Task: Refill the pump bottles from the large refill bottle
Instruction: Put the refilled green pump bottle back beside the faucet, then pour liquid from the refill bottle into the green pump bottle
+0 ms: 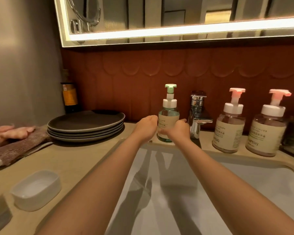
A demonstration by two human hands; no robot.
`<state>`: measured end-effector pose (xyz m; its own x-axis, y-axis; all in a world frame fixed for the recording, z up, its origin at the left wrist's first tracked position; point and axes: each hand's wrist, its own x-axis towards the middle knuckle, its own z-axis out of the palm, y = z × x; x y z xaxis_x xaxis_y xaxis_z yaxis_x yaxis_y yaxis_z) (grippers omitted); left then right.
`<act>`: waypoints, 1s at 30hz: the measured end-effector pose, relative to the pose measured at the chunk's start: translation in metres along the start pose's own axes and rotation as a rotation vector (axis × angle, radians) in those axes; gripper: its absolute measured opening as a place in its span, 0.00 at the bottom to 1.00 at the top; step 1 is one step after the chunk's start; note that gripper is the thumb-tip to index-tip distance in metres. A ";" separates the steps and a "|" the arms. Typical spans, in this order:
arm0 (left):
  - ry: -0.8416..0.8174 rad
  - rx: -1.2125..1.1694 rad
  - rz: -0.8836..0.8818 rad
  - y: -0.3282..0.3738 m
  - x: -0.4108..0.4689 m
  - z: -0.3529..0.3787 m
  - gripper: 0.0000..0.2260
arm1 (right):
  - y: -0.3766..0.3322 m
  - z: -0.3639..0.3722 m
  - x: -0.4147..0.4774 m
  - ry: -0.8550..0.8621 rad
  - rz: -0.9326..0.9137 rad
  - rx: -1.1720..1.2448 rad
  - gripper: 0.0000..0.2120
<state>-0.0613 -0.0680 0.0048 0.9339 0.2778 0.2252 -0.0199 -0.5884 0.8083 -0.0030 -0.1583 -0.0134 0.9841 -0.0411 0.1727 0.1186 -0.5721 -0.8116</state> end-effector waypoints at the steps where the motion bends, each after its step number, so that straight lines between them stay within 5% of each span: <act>1: 0.021 0.002 -0.008 0.000 -0.003 -0.005 0.15 | -0.001 -0.004 -0.005 0.010 -0.016 0.015 0.47; 8: 0.091 -0.072 -0.079 0.010 -0.051 -0.035 0.15 | -0.013 -0.030 -0.059 -0.116 -0.125 0.026 0.30; 30: 0.378 -0.095 -0.113 0.003 -0.227 -0.157 0.14 | -0.099 -0.006 -0.235 -0.495 -0.406 0.182 0.22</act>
<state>-0.3294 -0.0135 0.0412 0.7355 0.6068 0.3014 0.0262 -0.4700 0.8823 -0.2469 -0.0973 0.0299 0.7958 0.5546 0.2431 0.4704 -0.3134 -0.8249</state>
